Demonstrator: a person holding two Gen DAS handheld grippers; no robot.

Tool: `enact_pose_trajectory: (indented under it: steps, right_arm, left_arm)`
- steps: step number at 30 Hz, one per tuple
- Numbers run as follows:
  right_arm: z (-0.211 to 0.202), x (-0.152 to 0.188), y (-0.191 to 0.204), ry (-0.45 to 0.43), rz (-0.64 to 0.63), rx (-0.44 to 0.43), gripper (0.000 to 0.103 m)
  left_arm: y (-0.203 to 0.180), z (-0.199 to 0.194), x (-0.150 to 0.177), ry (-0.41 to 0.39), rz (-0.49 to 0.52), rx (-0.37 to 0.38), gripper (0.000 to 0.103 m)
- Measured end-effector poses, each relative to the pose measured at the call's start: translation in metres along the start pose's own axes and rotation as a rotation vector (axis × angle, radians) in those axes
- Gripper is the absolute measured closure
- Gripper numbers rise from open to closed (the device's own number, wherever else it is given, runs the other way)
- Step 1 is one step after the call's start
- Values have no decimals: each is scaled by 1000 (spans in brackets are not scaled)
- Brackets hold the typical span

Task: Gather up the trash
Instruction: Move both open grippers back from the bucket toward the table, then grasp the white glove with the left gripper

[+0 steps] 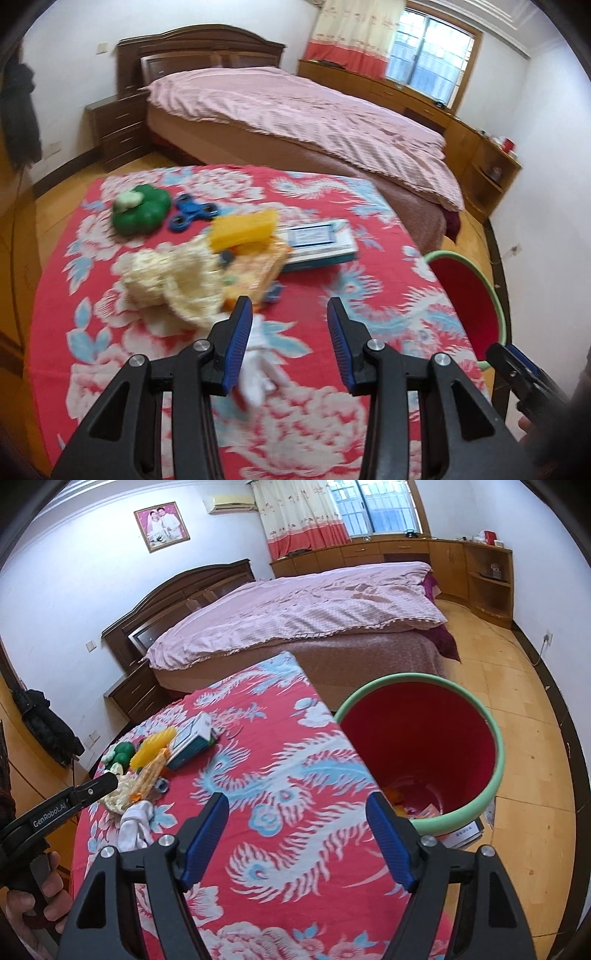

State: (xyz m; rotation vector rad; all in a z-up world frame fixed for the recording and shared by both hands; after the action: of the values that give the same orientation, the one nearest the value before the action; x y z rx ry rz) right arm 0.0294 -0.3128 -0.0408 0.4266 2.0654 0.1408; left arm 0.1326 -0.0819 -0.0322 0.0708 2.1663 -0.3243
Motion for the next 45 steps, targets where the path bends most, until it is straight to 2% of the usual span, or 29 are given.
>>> enact_pose_trajectory:
  steps: [7,14,16,28,29,30,31,33,39,45]
  right_arm:
    - [9,9,20,28,-30,-19,24]
    - [14,16,27,49,-44,-24,24]
    - [14,19,27,54,-44,-24,24]
    - [16,22,24,68,-38,-26,24]
    - [16,22,24,69,-37,-27,24]
    - [16,23,24,70,-36,-27,24]
    - [16,23,24,70,-35,-28,24]
    - [16,23,23,71,-31,-29,24]
    - [16,25,26,75,-29,-40,24]
    - [14,25,35,77,-38,-60,24]
  left_arm:
    - [35,5,13,42,-55,-56,61]
    - [44,19,32,110,-61,-82,60]
    - [45,23,38,129,-76,-79,51]
    - [40,41,55,184,-131,-38,51]
    - [39,42,55,183,-130,-32,54]
    - [38,42,56,180,-131,-13,67]
    - [38,42,57,179,-132,-4,74]
    - [37,40,57,175,-126,5,80]
    - [37,17,52,142,-94,49,83]
    - [50,-12,45,107,-93,41,83]
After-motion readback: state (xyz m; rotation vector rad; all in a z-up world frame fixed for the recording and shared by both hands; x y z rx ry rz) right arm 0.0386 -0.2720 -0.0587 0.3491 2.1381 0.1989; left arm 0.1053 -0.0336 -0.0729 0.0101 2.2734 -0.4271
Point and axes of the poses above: each gripper's, at about its wrist camera, not at the fingertips, and z roughly the way its jaws point, y to its left, x to its underside, the point moved 4 cm from there along z, roughly the way its jaws point, and after that the axes turned 13 degrees about -y, right-handed, at the moved point
